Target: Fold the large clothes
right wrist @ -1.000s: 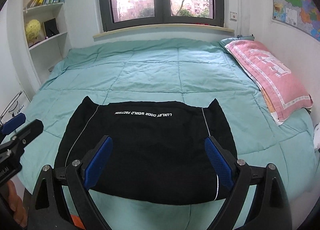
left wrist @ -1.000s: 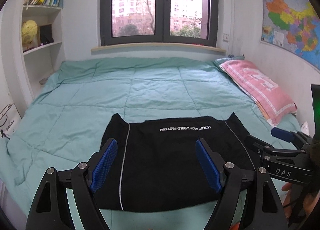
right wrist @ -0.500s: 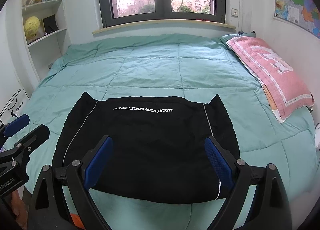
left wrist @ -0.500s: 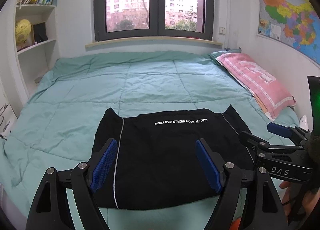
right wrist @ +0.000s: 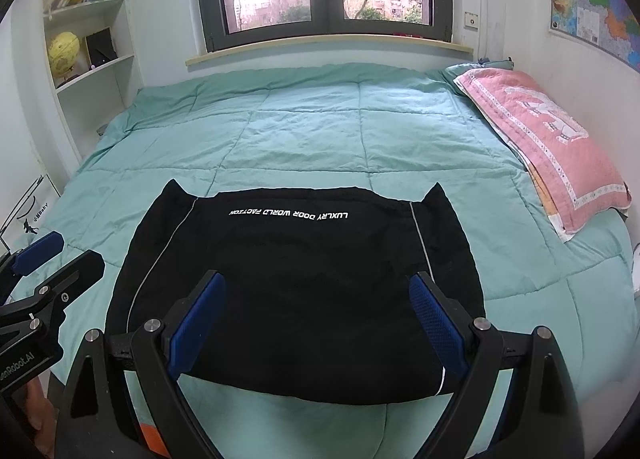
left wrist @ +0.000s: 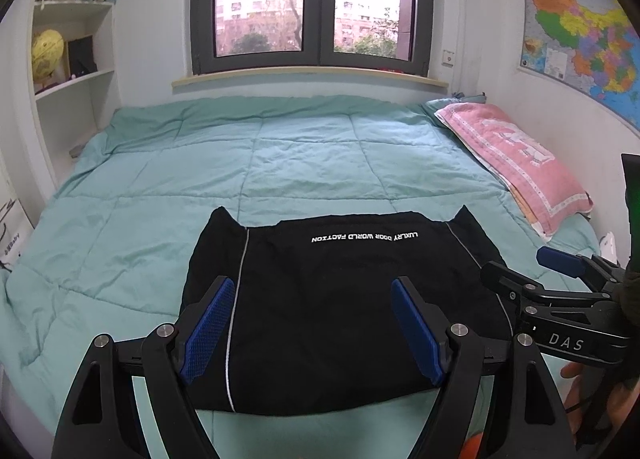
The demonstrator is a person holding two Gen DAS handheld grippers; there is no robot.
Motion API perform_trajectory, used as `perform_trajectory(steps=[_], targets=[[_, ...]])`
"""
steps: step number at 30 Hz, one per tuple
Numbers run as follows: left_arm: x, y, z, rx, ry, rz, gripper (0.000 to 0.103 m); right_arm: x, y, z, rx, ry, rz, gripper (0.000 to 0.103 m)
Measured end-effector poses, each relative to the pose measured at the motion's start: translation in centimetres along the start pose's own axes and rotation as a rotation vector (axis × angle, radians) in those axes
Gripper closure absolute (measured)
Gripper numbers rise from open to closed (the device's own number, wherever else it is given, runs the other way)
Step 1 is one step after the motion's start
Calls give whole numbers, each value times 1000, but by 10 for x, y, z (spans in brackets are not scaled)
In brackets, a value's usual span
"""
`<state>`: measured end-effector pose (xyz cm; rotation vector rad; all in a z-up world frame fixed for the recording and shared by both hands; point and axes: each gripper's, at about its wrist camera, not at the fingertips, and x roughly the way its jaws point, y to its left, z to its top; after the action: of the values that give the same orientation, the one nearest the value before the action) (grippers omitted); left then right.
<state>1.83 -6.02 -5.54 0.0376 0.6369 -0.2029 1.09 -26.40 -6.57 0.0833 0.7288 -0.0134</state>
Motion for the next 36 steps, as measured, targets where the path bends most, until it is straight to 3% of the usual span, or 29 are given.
perform_trajectory(steps=[36], targets=[[18, -9, -2, 18, 36, 9, 22, 21, -5, 2, -7, 46, 24, 9]])
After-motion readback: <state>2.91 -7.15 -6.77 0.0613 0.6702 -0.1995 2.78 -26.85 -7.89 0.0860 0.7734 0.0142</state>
